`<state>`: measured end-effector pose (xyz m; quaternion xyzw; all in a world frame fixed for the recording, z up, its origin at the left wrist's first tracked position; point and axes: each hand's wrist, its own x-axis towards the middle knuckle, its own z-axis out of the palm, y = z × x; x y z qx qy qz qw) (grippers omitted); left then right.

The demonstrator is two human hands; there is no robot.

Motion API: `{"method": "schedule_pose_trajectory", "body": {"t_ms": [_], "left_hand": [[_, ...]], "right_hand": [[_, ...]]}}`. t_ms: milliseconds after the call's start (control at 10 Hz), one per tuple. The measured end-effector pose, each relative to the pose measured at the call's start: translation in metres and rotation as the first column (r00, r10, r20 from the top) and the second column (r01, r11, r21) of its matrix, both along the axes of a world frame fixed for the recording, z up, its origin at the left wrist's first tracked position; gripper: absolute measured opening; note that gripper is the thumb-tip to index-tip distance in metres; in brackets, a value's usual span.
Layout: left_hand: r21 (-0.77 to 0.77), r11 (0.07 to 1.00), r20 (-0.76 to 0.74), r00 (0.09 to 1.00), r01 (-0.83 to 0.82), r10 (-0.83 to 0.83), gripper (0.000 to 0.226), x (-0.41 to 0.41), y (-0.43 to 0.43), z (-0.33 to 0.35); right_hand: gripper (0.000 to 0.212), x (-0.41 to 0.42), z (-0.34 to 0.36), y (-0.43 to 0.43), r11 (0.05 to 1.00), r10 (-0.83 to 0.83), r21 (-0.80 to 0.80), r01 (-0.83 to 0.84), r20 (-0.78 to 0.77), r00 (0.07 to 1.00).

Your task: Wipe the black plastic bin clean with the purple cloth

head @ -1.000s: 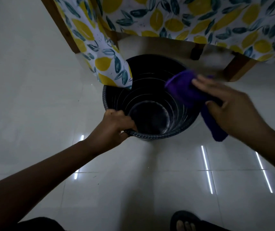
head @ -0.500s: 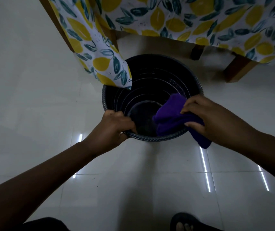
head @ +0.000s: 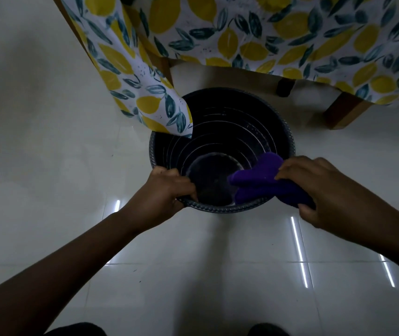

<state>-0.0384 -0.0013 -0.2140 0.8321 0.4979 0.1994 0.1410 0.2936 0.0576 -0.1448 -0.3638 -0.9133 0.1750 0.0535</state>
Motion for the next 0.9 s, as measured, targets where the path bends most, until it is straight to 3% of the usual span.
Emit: {"method": "schedule_pose_trajectory", "body": {"t_ms": [100, 300, 600, 800, 900], "left_hand": [[0.004, 1.000, -0.005, 1.000, 0.003, -0.003, 0.022, 0.000, 0.002, 0.001], [-0.034, 0.999, -0.031, 1.000, 0.003, -0.004, 0.025, 0.000, 0.003, 0.005], [0.090, 0.996, -0.119, 0.993, -0.005, 0.016, 0.020, 0.003, 0.002, 0.005], [-0.016, 0.997, -0.220, 0.973, -0.079, 0.074, 0.051, 0.011, -0.012, 0.012], [-0.150, 0.973, -0.187, 0.971, -0.177, 0.148, 0.066, 0.017, -0.022, 0.025]], "right_hand": [[0.087, 0.001, -0.005, -0.001, 1.000, -0.008, -0.014, 0.009, 0.061, 0.998], [0.082, -0.007, 0.000, 0.013, 0.990, 0.006, 0.137, -0.039, 0.231, 0.973], [0.084, -0.010, 0.005, 0.015, 0.991, -0.015, 0.130, -0.018, 0.244, 0.970], [0.074, -0.021, 0.026, 0.015, 0.998, -0.036, -0.050, 0.046, 0.174, 0.984], [0.065, -0.027, 0.032, 0.012, 0.976, -0.097, -0.176, 0.125, 0.160, 0.982]]}}
